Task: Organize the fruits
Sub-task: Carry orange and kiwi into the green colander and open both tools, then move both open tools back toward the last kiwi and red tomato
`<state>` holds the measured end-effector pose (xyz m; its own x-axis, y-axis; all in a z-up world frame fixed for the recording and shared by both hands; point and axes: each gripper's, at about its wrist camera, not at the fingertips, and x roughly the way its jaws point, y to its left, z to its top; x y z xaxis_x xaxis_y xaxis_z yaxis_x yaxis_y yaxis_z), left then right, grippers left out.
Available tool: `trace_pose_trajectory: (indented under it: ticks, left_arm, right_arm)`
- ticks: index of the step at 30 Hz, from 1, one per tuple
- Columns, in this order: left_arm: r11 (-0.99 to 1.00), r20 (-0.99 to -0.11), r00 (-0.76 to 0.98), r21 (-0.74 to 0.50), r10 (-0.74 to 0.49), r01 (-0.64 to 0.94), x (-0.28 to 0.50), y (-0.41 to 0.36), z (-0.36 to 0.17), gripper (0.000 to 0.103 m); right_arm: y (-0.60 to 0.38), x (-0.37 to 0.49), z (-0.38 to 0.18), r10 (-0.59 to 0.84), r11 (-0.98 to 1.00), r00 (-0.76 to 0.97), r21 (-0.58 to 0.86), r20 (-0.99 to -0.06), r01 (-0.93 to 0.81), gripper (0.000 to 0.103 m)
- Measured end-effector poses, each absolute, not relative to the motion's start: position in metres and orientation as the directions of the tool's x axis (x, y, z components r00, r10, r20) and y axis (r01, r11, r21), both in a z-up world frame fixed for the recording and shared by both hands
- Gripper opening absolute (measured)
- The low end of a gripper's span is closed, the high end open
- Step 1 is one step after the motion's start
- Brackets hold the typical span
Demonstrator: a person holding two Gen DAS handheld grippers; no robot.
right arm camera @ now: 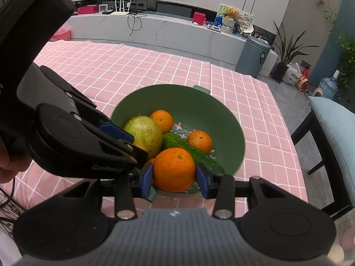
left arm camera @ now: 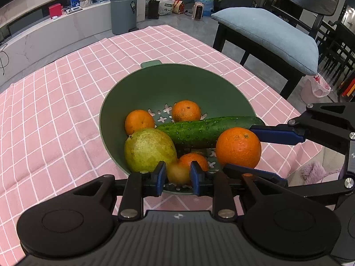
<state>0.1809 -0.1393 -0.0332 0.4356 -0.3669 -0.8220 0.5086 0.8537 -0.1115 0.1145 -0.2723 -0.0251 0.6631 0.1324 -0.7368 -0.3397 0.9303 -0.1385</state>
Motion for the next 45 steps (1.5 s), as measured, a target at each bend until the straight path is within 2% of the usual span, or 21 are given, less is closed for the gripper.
trace_pose_trajectory:
  ticks: [4, 12, 21, 29, 39, 45]
  left_arm:
    - [0.856, -0.807, 0.442, -0.143, -0.391, 0.496, 0.181, -0.132, -0.028, 0.041]
    - [0.878, -0.759, 0.507, -0.175, -0.409, 0.446, 0.179, -0.104, -0.007, 0.041]
    - [0.936, -0.760, 0.566, -0.157, -0.318, 0.316, 0.190, -0.063, -0.002, 0.041]
    - [0.959, -0.790, 0.567, -0.091, -0.235, 0.270, 0.187, -0.042, -0.012, 0.041]
    - [0.960, -0.793, 0.557, -0.120, -0.247, 0.254, 0.174, -0.019, -0.015, 0.041]
    - [0.956, -0.782, 0.562, -0.145, -0.269, 0.255, 0.158, -0.008, -0.008, 0.041]
  right_arm:
    - [-0.275, 0.115, -0.023, 0.138, 0.931, 0.662, -0.131, -0.737, -0.340, 0.039]
    - [-0.275, 0.127, -0.015, 0.136, 0.926, 0.694, -0.158, -0.707, -0.344, 0.039]
    - [-0.267, 0.183, -0.024, 0.134, 0.941, 0.694, -0.129, -0.707, -0.314, 0.039]
    - [-0.263, 0.219, -0.053, 0.125, 0.967, 0.639, -0.050, -0.759, -0.249, 0.039]
    - [-0.261, 0.216, -0.055, 0.123, 0.969, 0.647, -0.049, -0.753, -0.242, 0.040]
    - [-0.260, 0.187, -0.034, 0.137, 0.972, 0.698, -0.041, -0.702, -0.233, 0.043]
